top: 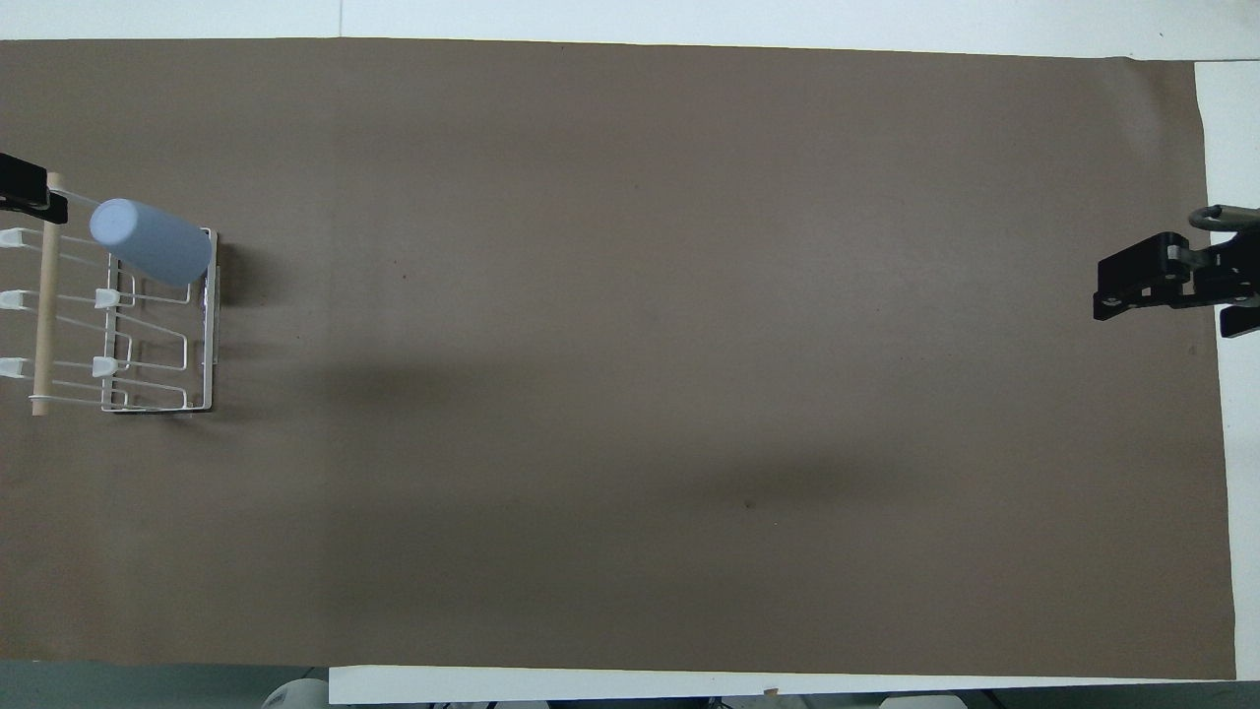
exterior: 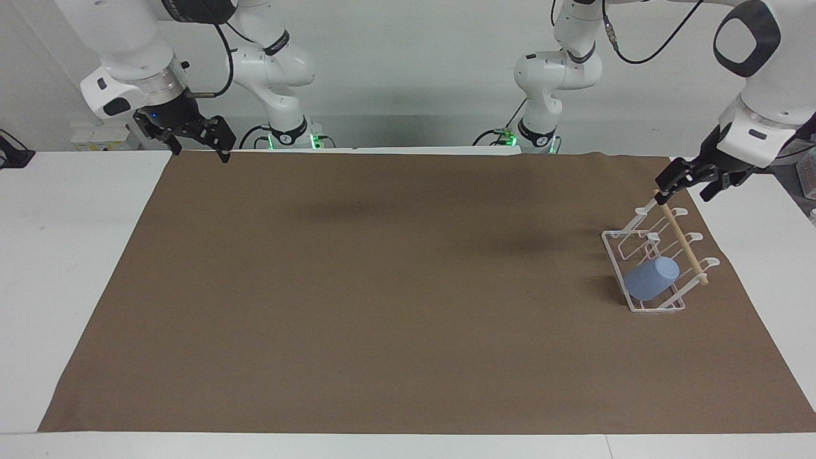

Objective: Hang cup on cup holder

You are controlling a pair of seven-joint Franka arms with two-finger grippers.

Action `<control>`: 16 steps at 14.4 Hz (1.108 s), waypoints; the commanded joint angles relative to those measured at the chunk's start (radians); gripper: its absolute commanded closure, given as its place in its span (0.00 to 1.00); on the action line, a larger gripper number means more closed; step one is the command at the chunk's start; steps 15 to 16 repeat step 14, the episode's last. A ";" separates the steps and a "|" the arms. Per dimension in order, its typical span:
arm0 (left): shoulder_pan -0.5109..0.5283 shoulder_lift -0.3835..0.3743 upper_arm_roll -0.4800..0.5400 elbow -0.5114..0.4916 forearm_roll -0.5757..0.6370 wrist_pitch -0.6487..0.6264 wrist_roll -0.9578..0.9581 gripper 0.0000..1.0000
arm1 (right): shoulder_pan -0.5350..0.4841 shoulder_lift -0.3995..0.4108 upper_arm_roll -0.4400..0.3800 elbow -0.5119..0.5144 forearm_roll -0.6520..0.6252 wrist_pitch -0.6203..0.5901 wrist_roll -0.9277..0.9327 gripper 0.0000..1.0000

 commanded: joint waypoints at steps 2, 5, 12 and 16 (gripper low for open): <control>-0.008 -0.071 0.010 -0.139 -0.009 0.057 0.008 0.00 | -0.007 -0.014 -0.002 -0.015 0.012 0.005 -0.016 0.01; -0.014 -0.098 0.007 -0.193 0.003 0.089 0.019 0.00 | -0.005 -0.014 -0.002 -0.014 0.012 0.007 -0.015 0.01; -0.045 -0.099 -0.001 -0.164 0.081 0.045 0.008 0.00 | -0.004 -0.014 -0.002 -0.014 0.011 0.007 -0.015 0.01; -0.043 -0.104 0.002 -0.161 0.074 0.038 0.007 0.00 | -0.002 -0.014 -0.002 -0.014 0.011 0.007 -0.015 0.01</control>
